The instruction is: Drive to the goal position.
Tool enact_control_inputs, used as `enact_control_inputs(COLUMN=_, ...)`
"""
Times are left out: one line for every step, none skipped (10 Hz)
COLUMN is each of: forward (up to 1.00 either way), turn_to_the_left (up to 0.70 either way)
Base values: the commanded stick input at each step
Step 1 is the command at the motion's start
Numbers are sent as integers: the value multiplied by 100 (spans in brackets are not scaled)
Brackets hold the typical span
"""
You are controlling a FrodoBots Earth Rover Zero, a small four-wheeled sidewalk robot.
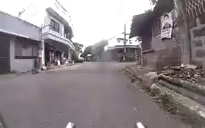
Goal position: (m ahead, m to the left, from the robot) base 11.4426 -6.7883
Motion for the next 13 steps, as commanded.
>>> enact_control_inputs(forward=70, turn_to_the_left=0)
enact_control_inputs(forward=70, turn_to_the_left=0)
enact_control_inputs(forward=70, turn_to_the_left=0)
enact_control_inputs(forward=70, turn_to_the_left=0)
enact_control_inputs(forward=70, turn_to_the_left=0)
enact_control_inputs(forward=70, turn_to_the_left=0)
enact_control_inputs(forward=70, turn_to_the_left=0)
enact_control_inputs(forward=70, turn_to_the_left=0)
enact_control_inputs(forward=70, turn_to_the_left=0)
enact_control_inputs(forward=70, turn_to_the_left=0)
enact_control_inputs(forward=70, turn_to_the_left=0)
enact_control_inputs(forward=70, turn_to_the_left=0)
enact_control_inputs(forward=70, turn_to_the_left=0)
